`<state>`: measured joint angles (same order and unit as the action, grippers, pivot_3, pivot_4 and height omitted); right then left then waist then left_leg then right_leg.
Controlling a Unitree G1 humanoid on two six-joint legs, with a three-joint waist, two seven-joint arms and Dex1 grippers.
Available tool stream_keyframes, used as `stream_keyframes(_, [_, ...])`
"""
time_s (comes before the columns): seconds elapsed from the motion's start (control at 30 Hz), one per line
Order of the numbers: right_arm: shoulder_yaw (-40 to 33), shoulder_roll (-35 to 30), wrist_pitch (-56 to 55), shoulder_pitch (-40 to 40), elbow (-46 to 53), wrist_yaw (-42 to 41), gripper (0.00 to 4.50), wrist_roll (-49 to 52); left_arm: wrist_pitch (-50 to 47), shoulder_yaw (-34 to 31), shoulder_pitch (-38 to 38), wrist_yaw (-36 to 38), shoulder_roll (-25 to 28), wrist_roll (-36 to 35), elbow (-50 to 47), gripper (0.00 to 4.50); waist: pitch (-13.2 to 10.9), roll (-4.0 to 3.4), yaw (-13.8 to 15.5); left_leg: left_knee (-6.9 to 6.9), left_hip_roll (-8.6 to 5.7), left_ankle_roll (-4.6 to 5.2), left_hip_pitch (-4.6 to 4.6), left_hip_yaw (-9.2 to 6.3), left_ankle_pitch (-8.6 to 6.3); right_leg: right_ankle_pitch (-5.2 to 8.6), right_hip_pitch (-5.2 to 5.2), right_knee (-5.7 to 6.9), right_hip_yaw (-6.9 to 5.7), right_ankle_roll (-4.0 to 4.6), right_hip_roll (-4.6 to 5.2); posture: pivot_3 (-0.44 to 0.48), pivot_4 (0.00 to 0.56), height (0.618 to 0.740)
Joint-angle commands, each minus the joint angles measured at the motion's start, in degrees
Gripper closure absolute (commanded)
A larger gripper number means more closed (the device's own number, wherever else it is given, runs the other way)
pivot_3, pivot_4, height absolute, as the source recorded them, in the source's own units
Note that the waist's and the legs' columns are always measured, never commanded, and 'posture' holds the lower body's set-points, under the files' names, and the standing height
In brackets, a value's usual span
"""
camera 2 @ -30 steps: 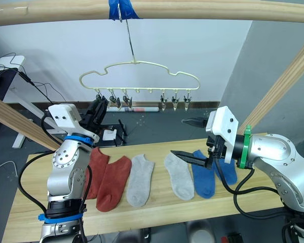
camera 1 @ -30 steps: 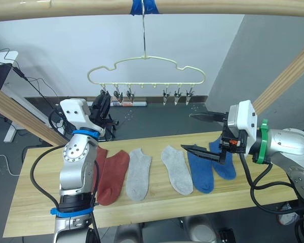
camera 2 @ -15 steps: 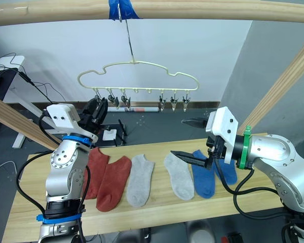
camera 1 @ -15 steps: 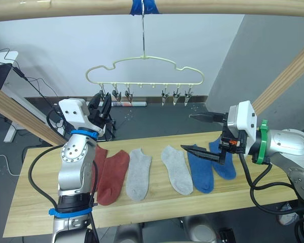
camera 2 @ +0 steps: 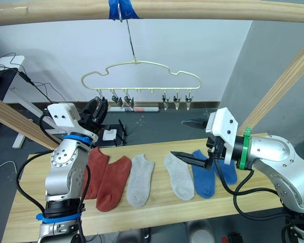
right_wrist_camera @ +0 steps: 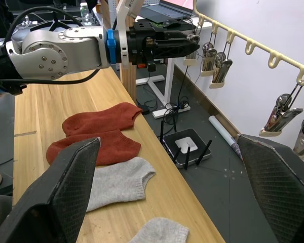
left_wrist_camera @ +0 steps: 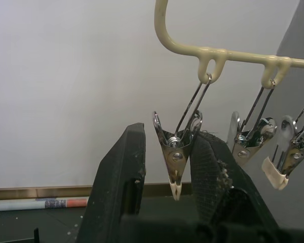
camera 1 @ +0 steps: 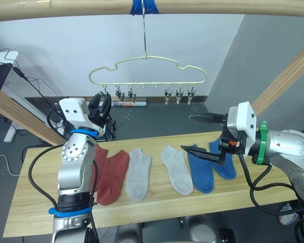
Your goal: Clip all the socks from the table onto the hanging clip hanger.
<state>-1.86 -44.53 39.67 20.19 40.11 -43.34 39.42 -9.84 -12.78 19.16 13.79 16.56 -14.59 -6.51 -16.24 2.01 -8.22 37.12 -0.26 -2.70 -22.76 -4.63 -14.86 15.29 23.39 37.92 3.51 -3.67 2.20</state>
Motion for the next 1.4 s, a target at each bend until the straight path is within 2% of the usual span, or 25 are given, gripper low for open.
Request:
stream_keyframes(0.03, [-0.23, 0.23, -0.87, -0.04, 0.73, 0.08, 0.0, -0.08, 0.21, -0.33, 1.37, -0.36, 0.67, -0.13, -2.63, 2.98, 0.0, 0.0, 0.01, 0.0, 0.0, 0.0, 0.0, 0.0, 0.0, 0.0, 0.0, 0.0, -0.01, 0.0, 0.0, -0.283, 0.276, 0.735])
stream_keyframes(0.63, [0.02, 0.25, -1.26, -0.17, 0.68, 0.05, 0.0, -0.22, 0.88, -0.57, 2.11, -0.12, 0.54, -0.86, -2.74, 2.98, 0.0, 0.0, 0.02, 0.01, 0.0, 0.0, 0.0, 0.0, 0.0, 0.0, 0.0, 0.01, 0.0, 0.0, 0.0, -0.282, 0.275, 0.735])
stream_keyframes(0.67, [0.06, 0.27, -1.31, -0.19, 0.65, 0.05, 0.0, -0.28, 0.93, -0.64, 2.13, -0.15, 0.52, -0.95, -2.8, 3.37, 0.0, 0.0, 0.02, 0.01, 0.0, 0.0, 0.0, 0.0, 0.0, 0.0, 0.0, 0.02, 0.0, 0.0, 0.0, -0.282, 0.275, 0.735])
stream_keyframes(0.77, [0.14, 0.26, -1.45, -0.36, 0.62, 0.03, 0.0, -0.42, 1.17, -0.57, 2.16, 0.05, 0.58, -1.04, -2.99, 3.87, 0.0, 0.0, 0.02, 0.01, 0.0, 0.0, 0.0, 0.0, 0.0, 0.0, 0.0, 0.02, 0.0, 0.0, 0.0, -0.282, 0.275, 0.735])
stream_keyframes(0.93, [0.15, 0.21, -1.69, -1.07, 0.6, 0.04, 0.0, -0.86, 1.44, -0.35, 2.09, 0.43, 0.76, -0.76, -3.22, 4.43, 0.01, 0.0, 0.02, 0.02, 0.0, 0.0, 0.01, 0.01, 0.0, 0.0, 0.0, 0.04, 0.0, 0.0, 0.0, -0.278, 0.271, 0.735])
stream_keyframes(1.07, [0.27, 0.05, -1.24, -2.8, 0.87, 0.7, 0.0, -1.41, 1.28, -0.35, 1.55, 0.61, 0.93, -0.53, -4.02, 4.49, 0.0, 0.0, 0.04, 0.03, 0.0, 0.0, 0.01, 0.0, 0.0, 0.0, 0.0, 0.05, 0.0, 0.0, 0.0, -0.272, 0.275, 0.735])
stream_keyframes(1.27, [2.8, 1.17, -2.65, -10.26, -3.66, 10.04, 0.0, -14.14, -0.12, -0.19, 0.65, 1.11, 2.0, -0.45, -5.99, 4.49, 0.0, 0.0, 0.25, 0.02, 0.0, 0.0, -0.01, -0.01, 0.0, 0.0, 0.01, 0.04, 0.0, 0.0, 0.01, -0.256, 0.289, 0.735])
stream_keyframes(1.33, [2.27, 2.69, -3.37, -12.69, -5.15, 12.66, 0.0, -16.55, -0.65, 0.13, 0.12, 1.65, 2.78, -0.55, -7.17, 4.49, -0.05, 0.04, 0.3, 0.02, 0.0, 0.0, 0.0, 0.02, 0.0, -0.01, 0.03, 0.06, 0.04, 0.0, 0.03, -0.236, 0.314, 0.735])
stream_keyframes(1.4, [2.2, 7.4, -5.19, -16.03, -11.29, 20.27, 0.0, -22.05, -2.04, 0.56, -0.93, 2.16, 3.45, -0.88, -9.32, 4.49, -0.17, 0.04, 0.28, 0.02, 0.0, 0.0, 0.0, 0.03, 0.0, -0.01, 0.04, 0.07, 0.06, 0.0, 0.02, -0.229, 0.325, 0.735])
